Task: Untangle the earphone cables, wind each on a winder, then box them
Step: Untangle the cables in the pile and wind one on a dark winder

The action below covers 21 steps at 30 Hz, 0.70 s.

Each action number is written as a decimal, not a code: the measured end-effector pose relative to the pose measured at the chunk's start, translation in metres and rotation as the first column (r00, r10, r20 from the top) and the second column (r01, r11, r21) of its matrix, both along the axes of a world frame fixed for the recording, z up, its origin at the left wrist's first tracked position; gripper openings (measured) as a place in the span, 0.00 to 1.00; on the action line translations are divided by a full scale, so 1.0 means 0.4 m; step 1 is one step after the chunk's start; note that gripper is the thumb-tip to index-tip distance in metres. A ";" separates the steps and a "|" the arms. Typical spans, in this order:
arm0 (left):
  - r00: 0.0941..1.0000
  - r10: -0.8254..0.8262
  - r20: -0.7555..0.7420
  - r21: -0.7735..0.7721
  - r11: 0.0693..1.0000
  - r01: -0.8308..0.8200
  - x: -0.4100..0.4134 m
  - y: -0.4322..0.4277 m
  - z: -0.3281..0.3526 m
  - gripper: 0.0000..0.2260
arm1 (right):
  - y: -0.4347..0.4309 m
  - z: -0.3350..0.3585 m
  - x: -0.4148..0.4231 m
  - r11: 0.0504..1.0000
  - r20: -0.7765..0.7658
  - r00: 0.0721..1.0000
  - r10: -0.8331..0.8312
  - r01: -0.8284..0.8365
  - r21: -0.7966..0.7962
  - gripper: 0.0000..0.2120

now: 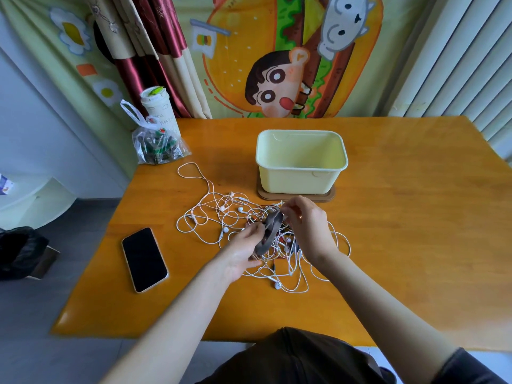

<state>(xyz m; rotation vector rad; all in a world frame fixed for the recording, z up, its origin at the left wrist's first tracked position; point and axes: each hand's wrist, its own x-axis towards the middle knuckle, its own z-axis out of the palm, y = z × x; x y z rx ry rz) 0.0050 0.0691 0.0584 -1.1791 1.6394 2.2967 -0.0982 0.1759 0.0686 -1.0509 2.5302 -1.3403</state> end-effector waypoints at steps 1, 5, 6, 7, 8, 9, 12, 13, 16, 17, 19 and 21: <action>0.999 -0.037 0.012 -0.112 0.993 0.038 0.000 -0.004 -0.001 0.11 | -0.001 0.001 0.002 1.000 0.002 1.000 0.006 -0.006 0.012 0.04; 0.987 -0.155 0.032 -0.371 0.915 0.156 -0.001 -0.019 -0.001 0.10 | 0.002 -0.004 0.007 0.999 0.100 0.995 0.002 -0.005 0.037 0.04; 0.985 -0.168 0.037 -0.398 0.902 0.169 0.000 -0.019 0.000 0.10 | 0.003 -0.005 0.009 0.999 0.113 0.994 0.002 -0.006 0.040 0.04; 0.983 -0.178 0.038 -0.413 0.893 0.178 0.000 -0.018 -0.001 0.09 | 0.003 -0.007 0.011 0.999 0.117 0.993 0.002 -0.007 0.043 0.04; 0.982 -0.183 0.040 -0.420 0.889 0.182 0.001 -0.016 -0.004 0.08 | 0.003 -0.008 0.012 0.999 0.111 0.994 0.001 -0.006 0.049 0.04; 0.983 -0.181 0.041 -0.423 0.888 0.181 0.000 -0.013 -0.007 0.08 | 0.003 -0.008 0.013 0.998 0.101 0.995 -0.004 -0.002 0.055 0.04; 0.987 -0.155 0.040 -0.430 0.889 0.157 -0.005 -0.001 -0.005 0.10 | 0.001 -0.007 0.010 0.998 0.118 0.993 -0.027 0.021 0.058 0.06; 0.989 -0.141 0.036 -0.423 0.895 0.143 -0.007 0.001 -0.005 0.11 | 0.001 -0.005 0.010 0.998 0.138 0.990 -0.032 0.026 0.049 0.06; 0.994 -0.107 0.015 -0.369 0.924 0.105 -0.015 0.008 -0.005 0.11 | -0.004 -0.003 0.002 0.998 0.169 0.985 -0.043 0.036 0.045 0.04; 0.996 -0.093 0.003 -0.343 0.935 0.088 -0.016 0.009 -0.004 0.10 | -0.005 -0.003 -0.003 0.998 0.190 0.981 -0.043 0.034 0.051 0.04; 0.997 -0.056 -0.061 -0.250 0.967 0.038 -0.019 0.006 -0.002 0.08 | -0.003 -0.003 -0.012 0.999 0.256 0.966 -0.021 0.007 0.053 0.07; 0.986 -0.001 -0.167 -0.119 0.993 -0.019 -0.021 0.002 0.013 0.08 | 0.002 -0.002 -0.015 0.997 0.322 0.946 0.042 -0.061 0.049 0.11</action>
